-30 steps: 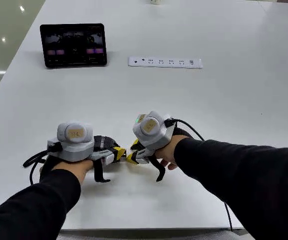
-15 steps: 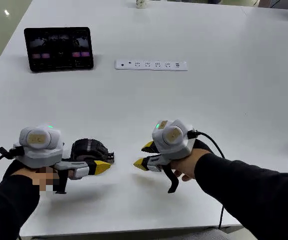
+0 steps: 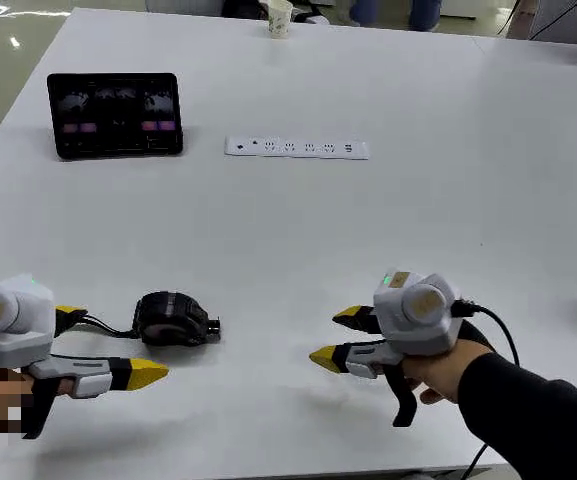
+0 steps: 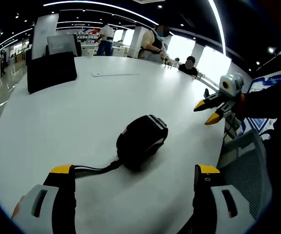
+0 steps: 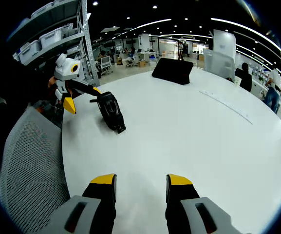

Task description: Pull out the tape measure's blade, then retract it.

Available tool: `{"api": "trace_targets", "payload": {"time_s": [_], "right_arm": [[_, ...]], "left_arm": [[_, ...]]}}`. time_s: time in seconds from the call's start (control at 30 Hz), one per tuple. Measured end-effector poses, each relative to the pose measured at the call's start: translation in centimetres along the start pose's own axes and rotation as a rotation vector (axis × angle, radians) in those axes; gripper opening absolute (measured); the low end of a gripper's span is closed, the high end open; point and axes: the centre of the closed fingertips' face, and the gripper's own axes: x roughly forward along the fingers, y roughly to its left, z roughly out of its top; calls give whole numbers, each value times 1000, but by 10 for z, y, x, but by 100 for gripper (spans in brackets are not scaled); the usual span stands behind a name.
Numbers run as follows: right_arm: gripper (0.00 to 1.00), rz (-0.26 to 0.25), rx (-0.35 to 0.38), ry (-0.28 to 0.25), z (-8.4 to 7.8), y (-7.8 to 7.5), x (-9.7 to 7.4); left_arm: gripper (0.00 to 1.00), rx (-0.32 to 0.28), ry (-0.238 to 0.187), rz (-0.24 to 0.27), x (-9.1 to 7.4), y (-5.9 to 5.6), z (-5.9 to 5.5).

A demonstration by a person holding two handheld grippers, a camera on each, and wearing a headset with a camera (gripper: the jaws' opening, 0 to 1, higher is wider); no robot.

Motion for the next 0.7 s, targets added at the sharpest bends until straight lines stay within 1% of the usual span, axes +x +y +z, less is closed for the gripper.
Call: {"api": "trace_targets", "payload": {"time_s": [0.1,0.17,0.2,0.27,0.3,0.33,0.43,0.5,0.53,0.57,0.63,0.7], "right_arm": [[41,-15,33,-13,-9,-10,-14],[43,-20,35,-10,-17,-13,-20],[44,-32,36,-9,-23,-17,-24],[46,-42,63,-13,-30,-21,-31],[47,-45,74,-18,-34,-23,-36],[48,-49,78,-20,-36,-24,-39],[52,-68,84,-34,-42,-29,-53],[55,-86,68,-35,-45,-33,-60],[57,-103,52,-38,-47,-36,-66],[59,-104,55,-37,-49,-36,-70],[62,-113,59,-39,-53,-38,-81],[64,-122,61,-36,-60,-39,-90]], "left_arm": [[99,8,4,9,-9,6,-3],[99,8,5,12,-13,9,-3],[99,6,4,15,-16,12,-3],[99,10,7,35,-20,17,-3],[99,3,6,32,-23,19,-4],[99,-1,9,32,-24,20,-5],[99,20,24,44,-31,27,-10],[99,18,30,40,-34,29,-12],[99,23,26,37,-37,29,-13],[99,40,16,37,-38,29,-12],[99,37,37,26,-41,28,-16],[99,52,43,26,-44,28,-17]]}}
